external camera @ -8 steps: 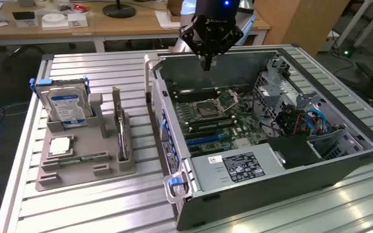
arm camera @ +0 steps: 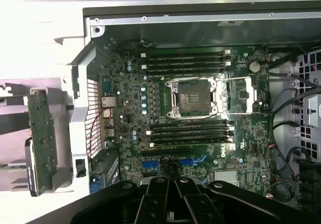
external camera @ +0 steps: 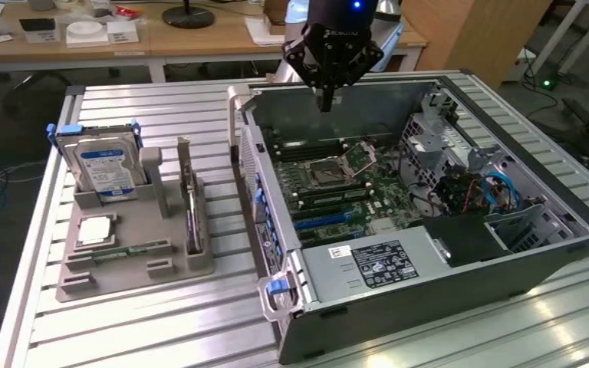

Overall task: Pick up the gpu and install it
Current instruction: 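Reach for the gpu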

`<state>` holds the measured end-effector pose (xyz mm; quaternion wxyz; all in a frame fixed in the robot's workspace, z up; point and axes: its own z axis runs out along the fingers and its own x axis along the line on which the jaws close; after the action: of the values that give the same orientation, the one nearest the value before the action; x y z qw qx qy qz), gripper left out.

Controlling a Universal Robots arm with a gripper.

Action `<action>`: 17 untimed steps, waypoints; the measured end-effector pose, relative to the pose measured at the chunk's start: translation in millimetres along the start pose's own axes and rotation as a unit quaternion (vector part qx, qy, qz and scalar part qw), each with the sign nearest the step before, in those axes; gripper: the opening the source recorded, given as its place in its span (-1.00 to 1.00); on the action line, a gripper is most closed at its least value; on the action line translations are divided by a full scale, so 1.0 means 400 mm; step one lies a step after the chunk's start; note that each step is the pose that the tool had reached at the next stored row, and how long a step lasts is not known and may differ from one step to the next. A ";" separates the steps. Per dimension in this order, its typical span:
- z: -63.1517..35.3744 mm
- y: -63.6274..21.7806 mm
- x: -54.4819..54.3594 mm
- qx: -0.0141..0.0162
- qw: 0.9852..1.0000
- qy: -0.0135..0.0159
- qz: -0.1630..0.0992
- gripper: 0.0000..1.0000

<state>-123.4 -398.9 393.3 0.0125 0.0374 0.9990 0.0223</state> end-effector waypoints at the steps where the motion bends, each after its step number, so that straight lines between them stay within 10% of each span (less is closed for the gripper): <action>1: 0.000 0.000 0.001 0.000 1.000 0.000 0.000 -0.79; 17: -0.001 -0.003 0.041 0.000 1.000 0.000 0.000 -0.79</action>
<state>-139.7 -398.8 393.3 0.0125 0.0374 0.9990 0.0224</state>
